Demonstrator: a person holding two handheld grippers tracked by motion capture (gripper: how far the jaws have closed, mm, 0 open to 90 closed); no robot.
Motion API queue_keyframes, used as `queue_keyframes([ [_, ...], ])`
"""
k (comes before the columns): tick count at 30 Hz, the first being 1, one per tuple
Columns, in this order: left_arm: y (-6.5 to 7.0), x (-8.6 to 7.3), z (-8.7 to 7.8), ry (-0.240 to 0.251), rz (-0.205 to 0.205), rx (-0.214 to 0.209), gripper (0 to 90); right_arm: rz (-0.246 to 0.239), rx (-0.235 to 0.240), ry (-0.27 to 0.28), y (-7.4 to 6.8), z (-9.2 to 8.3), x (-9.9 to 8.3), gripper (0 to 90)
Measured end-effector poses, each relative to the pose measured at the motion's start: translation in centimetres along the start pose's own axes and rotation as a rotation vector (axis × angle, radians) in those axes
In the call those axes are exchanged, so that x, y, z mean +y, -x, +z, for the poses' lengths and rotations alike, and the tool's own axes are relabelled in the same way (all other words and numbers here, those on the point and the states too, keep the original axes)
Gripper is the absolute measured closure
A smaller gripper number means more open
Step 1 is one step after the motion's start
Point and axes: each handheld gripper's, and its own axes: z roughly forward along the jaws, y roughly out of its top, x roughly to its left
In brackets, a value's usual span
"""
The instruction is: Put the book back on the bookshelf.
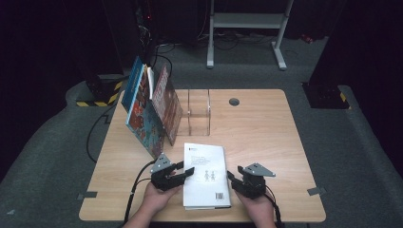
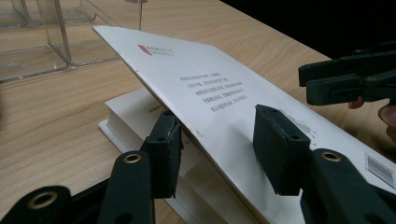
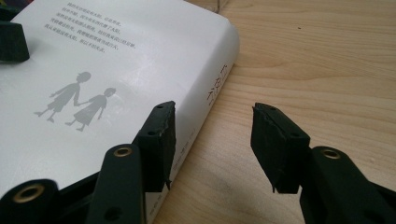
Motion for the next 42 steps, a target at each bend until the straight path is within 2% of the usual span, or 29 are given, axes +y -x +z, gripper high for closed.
queue_keyframes([
  [2, 0.1, 0.1, -0.1, 0.01, 0.014, 0.0, 53.7, 0.012, 0.009, 0.002, 0.1, 0.0, 0.2, 47.1],
  [3, 0.1, 0.1, -0.2, 0.014, 0.028, -0.002, 53.7, 0.012, 0.029, 0.003, 0.1, 0.1, 0.4, 44.4],
  [4, 0.3, 0.1, -0.2, 0.021, 0.026, -0.001, 53.7, 0.012, 0.029, 0.003, 0.1, 0.1, 0.4, 44.4],
  [5, 0.3, 0.1, -0.2, 0.024, 0.029, -0.001, 53.8, 0.019, 0.059, 0.002, 0.1, 0.2, 0.7, 41.7],
  [6, 0.3, 0.2, -0.3, 0.027, 0.04, -0.001, 53.8, 0.019, 0.059, 0.002, 0.1, 0.2, 0.7, 41.7],
  [7, 0.4, 0.2, -0.4, 0.039, 0.045, -0.002, 54.0, 0.023, 0.086, -0.004, 0.0, 0.4, 0.9, 39.8],
  [8, 0.4, 0.2, -0.4, 0.039, 0.045, -0.002, 54.1, 0.023, 0.086, -0.004, 0.0, 0.4, 0.9, 39.8],
  [11, 0.6, 0.2, -0.5, 0.047, 0.072, -0.002, 54.5, 0.031, 0.128, -0.037, 0.1, 1.1, 1.1, 35.1],
  [14, 0.7, 0.3, -0.6, 0.051, 0.083, -0.001, 54.6, 0.034, 0.147, -0.041, 0.3, 1.5, 1.1, 33.8],
  [17, 0.9, 0.3, -0.7, 0.07, 0.105, 0.003, 54.7, 0.076, 0.19, -0.048, 0.9, 2.1, 1.3, 29.9],
  [18, 0.9, 0.3, -0.7, 0.07, 0.105, 0.003, 54.7, 0.076, 0.19, -0.048, 0.9, 2.1, 1.3, 29.9],
  [19, 1.0, 0.3, -0.8, 0.071, 0.113, 0.004, 54.7, 0.092, 0.215, -0.05, 1.2, 2.3, 1.3, 28.1],
  [26, 1.3, 0.4, -1.0, 0.096, 0.151, 0.005, 54.7, 0.124, 0.277, -0.056, 1.4, 2.9, 1.3, 22.9],
  [28, 1.4, 0.4, -1.0, 0.098, 0.158, 0.01, 54.7, 0.142, 0.303, -0.058, 1.5, 3.2, 1.3, 20.2],
  [29, 1.4, 0.4, -1.1, 0.1, 0.163, 0.009, 54.7, 0.166, 0.324, -0.065, 1.6, 3.4, 1.3, 19.0],
  [35, 1.9, 0.6, -1.3, 0.114, 0.213, 0.018, 54.9, 0.185, 0.358, -0.067, 1.8, 3.6, 1.4, 16.6],
  [37, 2.2, 0.7, -1.5, 0.128, 0.253, 0.019, 54.9, 0.201, 0.377, -0.069, 1.9, 3.6, 1.4, 14.8],
  [38, 2.2, 0.7, -1.5, 0.128, 0.253, 0.019, 54.9, 0.201, 0.377, -0.069, 1.9, 3.6, 1.4, 14.8],
  [41, 2.7, 0.8, -1.8, 0.147, 0.298, 0.025, 54.8, 0.212, 0.408, -0.063, 2.2, 3.6, 1.4, 10.9],
  [42, 2.7, 0.8, -1.8, 0.147, 0.298, 0.025, 54.9, 0.212, 0.408, -0.063, 2.2, 3.6, 1.4, 10.9],
])
